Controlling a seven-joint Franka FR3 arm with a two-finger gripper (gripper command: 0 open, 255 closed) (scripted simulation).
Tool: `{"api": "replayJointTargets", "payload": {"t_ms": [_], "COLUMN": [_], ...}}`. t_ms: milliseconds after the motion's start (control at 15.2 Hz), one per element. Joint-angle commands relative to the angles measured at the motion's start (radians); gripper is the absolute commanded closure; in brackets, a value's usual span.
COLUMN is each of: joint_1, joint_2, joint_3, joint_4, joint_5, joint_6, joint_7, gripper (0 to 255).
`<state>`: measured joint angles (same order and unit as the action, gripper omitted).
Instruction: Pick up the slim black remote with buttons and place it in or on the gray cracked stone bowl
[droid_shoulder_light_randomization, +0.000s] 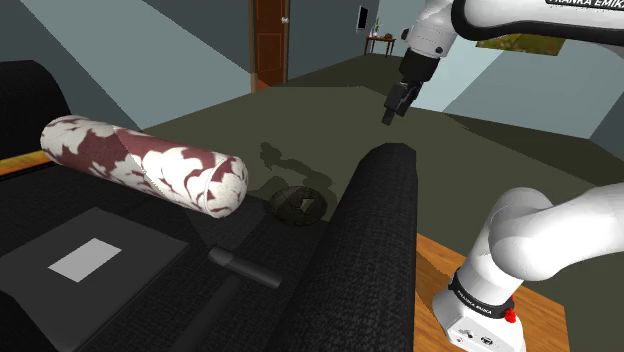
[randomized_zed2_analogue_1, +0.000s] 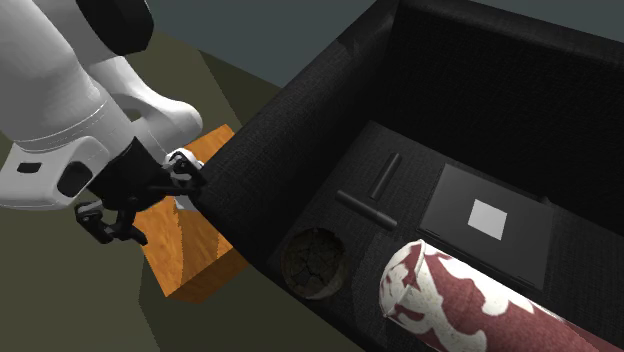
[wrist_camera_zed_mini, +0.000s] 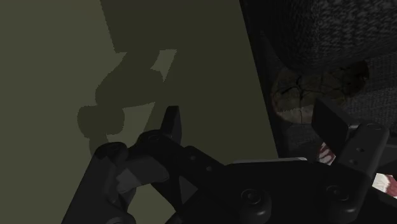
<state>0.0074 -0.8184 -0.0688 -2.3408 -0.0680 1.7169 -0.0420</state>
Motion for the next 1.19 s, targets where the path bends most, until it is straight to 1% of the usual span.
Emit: {"api": "replayJointTargets", "payload": {"t_ms": [0,594,1122], "joint_1": [0.000,0.072,0.127], "joint_2": [0.000,0.130,0.313], "joint_3": [0.000,0.142,0.269], "joint_4": [0.000,-0.073,-0.071], "joint_5": [0.000,0.074,0.117], "joint_6": [0.000,0.155,0.296], "joint_7": [0.000,0.126,0.237], "gripper": [0,0,0]}}
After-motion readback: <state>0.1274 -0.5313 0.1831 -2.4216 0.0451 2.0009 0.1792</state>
